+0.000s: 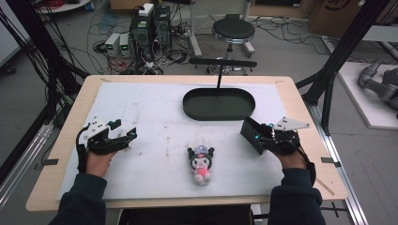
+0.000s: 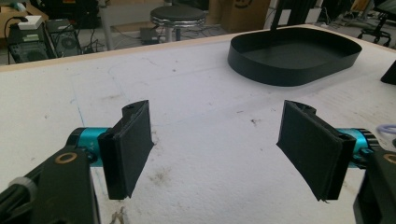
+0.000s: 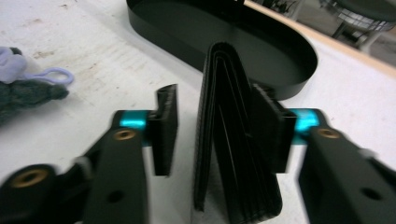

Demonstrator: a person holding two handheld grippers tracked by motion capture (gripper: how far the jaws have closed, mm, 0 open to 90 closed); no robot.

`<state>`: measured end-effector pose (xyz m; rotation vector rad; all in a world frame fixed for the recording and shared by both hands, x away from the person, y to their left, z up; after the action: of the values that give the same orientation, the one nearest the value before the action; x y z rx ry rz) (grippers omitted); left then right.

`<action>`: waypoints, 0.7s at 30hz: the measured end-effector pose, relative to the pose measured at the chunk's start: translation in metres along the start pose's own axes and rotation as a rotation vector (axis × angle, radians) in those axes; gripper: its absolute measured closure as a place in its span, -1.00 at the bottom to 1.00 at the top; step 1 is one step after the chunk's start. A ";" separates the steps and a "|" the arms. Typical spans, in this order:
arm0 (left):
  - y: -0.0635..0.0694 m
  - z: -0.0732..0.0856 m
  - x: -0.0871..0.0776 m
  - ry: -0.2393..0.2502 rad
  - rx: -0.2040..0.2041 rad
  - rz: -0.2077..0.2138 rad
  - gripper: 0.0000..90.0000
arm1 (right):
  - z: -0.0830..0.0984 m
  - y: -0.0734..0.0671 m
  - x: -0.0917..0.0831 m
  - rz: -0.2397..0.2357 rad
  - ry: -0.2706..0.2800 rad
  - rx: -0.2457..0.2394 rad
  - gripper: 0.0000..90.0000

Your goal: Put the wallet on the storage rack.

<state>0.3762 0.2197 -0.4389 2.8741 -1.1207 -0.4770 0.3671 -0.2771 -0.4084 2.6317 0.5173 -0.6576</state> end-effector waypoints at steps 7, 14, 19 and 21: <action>-0.001 -0.001 0.000 0.003 0.003 -0.003 -0.43 | 0.007 0.004 0.004 0.074 -0.002 -0.044 -0.19; -0.001 0.000 0.000 -0.004 0.011 -0.006 -0.43 | 0.022 0.010 0.015 0.035 -0.046 0.042 -0.27; 0.000 0.000 0.000 -0.009 0.017 -0.005 -0.43 | 0.027 0.009 0.022 0.007 -0.057 0.078 -0.23; 0.001 0.000 0.000 -0.008 0.017 -0.005 -0.43 | 0.029 0.008 0.024 -0.011 -0.074 0.080 -0.09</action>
<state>0.3761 0.2191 -0.4385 2.8922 -1.1245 -0.4823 0.3798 -0.2904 -0.4428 2.6689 0.4932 -0.7913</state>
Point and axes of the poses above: each handheld gripper's, and its own axes: x roughly forward along the jaws, z roughly out of its underside, y roughly to its right, the point moved 6 cm from there along x, roughly forward along the jaws, and after that the axes turned 12 degrees about z, right-handed, at the moved point
